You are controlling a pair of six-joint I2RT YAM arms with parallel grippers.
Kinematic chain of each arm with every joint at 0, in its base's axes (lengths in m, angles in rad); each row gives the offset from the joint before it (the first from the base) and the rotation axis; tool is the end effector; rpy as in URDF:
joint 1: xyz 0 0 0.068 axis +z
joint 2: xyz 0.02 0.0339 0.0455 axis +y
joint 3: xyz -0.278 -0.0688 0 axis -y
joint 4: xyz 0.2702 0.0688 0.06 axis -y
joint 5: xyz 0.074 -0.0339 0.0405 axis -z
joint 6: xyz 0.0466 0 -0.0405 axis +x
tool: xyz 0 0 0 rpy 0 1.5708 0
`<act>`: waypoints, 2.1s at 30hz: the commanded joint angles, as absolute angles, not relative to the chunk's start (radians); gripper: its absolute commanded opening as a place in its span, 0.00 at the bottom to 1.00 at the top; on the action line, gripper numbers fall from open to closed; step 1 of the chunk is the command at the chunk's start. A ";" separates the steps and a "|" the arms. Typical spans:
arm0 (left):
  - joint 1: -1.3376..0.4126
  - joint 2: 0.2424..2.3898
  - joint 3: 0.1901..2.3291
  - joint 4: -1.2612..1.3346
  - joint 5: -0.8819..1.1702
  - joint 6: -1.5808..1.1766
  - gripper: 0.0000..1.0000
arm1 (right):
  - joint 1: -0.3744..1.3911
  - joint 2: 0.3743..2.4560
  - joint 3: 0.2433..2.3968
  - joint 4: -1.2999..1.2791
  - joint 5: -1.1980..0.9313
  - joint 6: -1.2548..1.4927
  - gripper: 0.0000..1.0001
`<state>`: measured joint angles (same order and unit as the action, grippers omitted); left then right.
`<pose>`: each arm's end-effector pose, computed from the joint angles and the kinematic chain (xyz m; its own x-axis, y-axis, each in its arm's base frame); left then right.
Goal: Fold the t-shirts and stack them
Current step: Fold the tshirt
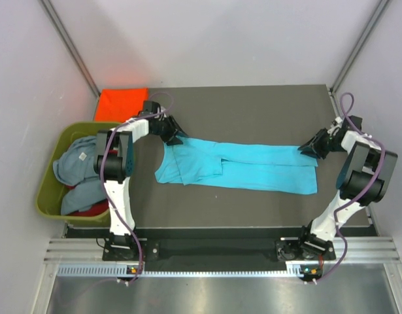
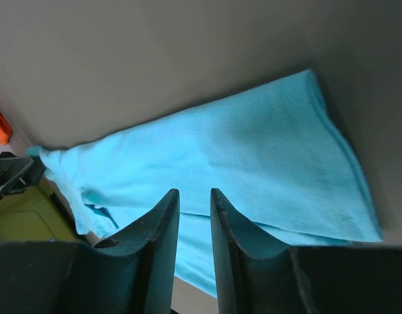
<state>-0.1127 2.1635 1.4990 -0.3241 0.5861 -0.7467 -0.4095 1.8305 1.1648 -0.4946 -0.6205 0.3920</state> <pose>0.4810 -0.0804 0.1305 -0.8780 -0.4701 -0.0898 -0.2732 0.6463 -0.7125 0.3645 -0.1287 0.1599 -0.7349 0.6578 -0.1651 0.4240 0.6356 0.6452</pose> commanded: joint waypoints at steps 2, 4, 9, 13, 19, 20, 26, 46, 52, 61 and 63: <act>-0.113 2.177 1.562 -0.436 0.511 -0.631 0.53 | -0.428 1.798 1.170 -0.526 -0.571 0.321 0.27; -0.121 2.128 1.562 -0.436 0.485 -0.608 0.56 | -0.428 1.757 1.157 -0.540 -0.520 0.311 0.28; -0.152 1.941 1.559 -0.538 0.358 -0.505 0.58 | -0.422 1.677 1.089 -0.545 -0.476 0.325 0.31; -0.150 1.844 1.477 -0.561 0.304 -0.469 0.55 | -0.403 1.635 1.071 -0.558 -0.477 0.328 0.34; -0.147 1.839 1.359 -0.555 0.337 -0.472 0.50 | -0.397 1.589 1.057 -0.574 -0.466 0.322 0.40; -0.147 1.844 1.339 -0.523 0.345 -0.474 0.47 | -0.399 1.583 1.055 -0.572 -0.462 0.321 0.39; -0.144 1.933 1.365 -0.485 0.348 -0.499 0.43 | -0.399 1.572 1.055 -0.581 -0.454 0.304 0.37; -0.143 2.043 1.459 -0.459 0.319 -0.506 0.17 | -0.408 1.591 0.999 -0.572 -0.420 0.319 0.25; -0.143 2.046 1.474 -0.483 0.304 -0.485 0.00 | -0.410 1.624 0.957 -0.558 -0.381 0.327 0.10; -0.143 2.051 1.548 -0.549 0.258 -0.440 0.00 | -0.433 1.693 0.959 -0.537 -0.318 0.325 0.07; -0.143 2.054 1.562 -0.563 0.242 -0.431 0.00 | -0.442 1.704 0.956 -0.535 -0.305 0.324 0.07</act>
